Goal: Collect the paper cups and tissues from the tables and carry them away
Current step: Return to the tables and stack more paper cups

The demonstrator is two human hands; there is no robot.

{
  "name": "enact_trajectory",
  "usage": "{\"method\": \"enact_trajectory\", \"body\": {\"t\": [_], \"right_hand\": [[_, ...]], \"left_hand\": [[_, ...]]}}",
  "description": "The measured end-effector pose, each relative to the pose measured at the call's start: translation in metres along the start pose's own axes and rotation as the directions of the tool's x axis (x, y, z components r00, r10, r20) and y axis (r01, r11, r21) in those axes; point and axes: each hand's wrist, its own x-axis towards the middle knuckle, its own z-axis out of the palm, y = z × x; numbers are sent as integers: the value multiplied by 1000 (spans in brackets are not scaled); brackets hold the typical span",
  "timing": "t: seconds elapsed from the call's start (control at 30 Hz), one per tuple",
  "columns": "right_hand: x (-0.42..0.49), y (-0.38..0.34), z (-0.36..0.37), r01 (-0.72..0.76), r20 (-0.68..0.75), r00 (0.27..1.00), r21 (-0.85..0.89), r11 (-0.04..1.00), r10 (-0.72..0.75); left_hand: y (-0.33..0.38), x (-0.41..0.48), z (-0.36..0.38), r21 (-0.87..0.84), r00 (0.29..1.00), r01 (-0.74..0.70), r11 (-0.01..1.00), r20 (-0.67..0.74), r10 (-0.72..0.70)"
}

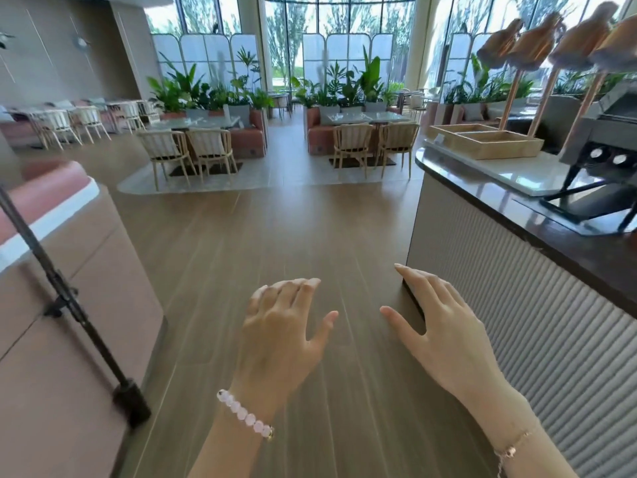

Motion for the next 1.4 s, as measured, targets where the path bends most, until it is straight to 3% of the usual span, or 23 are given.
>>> {"method": "enact_trajectory", "body": {"t": [0.17, 0.77, 1.2, 1.4], "right_hand": [[98, 31, 56, 54, 11, 998, 38, 998, -54], [464, 146, 228, 113, 19, 993, 68, 991, -115], [732, 189, 370, 18, -2, 1000, -8, 1000, -18], [841, 206, 421, -25, -21, 999, -24, 999, 25]], "left_hand": [[-37, 71, 67, -5, 996, 85, 996, 11, -85], [-155, 394, 286, 20, 990, 139, 990, 29, -139], [-307, 647, 454, -40, 1000, 24, 999, -10, -24], [-355, 751, 511, -66, 998, -34, 997, 51, 37]]}}
